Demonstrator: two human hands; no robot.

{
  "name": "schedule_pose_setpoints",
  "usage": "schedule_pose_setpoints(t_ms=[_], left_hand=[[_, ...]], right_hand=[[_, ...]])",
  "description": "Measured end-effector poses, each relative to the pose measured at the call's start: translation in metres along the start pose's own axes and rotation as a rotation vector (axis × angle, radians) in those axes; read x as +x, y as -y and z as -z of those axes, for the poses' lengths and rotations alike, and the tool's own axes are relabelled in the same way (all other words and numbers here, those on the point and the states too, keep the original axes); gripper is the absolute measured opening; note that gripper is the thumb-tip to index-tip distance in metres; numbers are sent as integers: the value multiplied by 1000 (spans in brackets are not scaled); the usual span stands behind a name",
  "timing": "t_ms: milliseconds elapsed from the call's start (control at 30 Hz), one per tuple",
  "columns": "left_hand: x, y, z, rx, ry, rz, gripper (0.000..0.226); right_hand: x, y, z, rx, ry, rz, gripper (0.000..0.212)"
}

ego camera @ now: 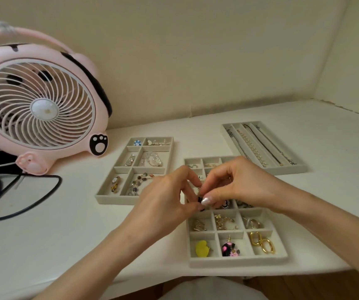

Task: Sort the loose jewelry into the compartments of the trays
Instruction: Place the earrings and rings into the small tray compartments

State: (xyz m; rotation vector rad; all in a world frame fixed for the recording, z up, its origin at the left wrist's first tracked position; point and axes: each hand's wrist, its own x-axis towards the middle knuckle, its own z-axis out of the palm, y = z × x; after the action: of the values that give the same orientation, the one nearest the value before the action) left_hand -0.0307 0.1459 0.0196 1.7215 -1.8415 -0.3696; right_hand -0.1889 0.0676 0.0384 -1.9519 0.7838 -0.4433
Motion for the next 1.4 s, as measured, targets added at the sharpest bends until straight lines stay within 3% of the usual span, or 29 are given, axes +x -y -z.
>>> schedule_pose_setpoints(t_ms=[267, 400, 700, 933, 1133, 1400], left_hand=[[2, 1, 4, 45, 13, -3, 24], [9, 9, 9, 254, -74, 42, 16], [26, 2, -12, 441, 27, 8, 35], [26, 1, -10, 441, 38, 46, 27], [24, 5, -10, 348, 32, 48, 23], [21, 18, 0, 148, -205, 75, 12]], right_hand=[[-6, -1, -1, -28, -34, -32, 8], [-11, -3, 3, -23, -45, -52, 8], [-16, -7, 9, -52, -53, -49, 14], [-19, -5, 12, 3, -37, -57, 9], [-19, 1, 9, 31, 90, -10, 9], [-3, 2, -7, -126, 23, 21, 11]])
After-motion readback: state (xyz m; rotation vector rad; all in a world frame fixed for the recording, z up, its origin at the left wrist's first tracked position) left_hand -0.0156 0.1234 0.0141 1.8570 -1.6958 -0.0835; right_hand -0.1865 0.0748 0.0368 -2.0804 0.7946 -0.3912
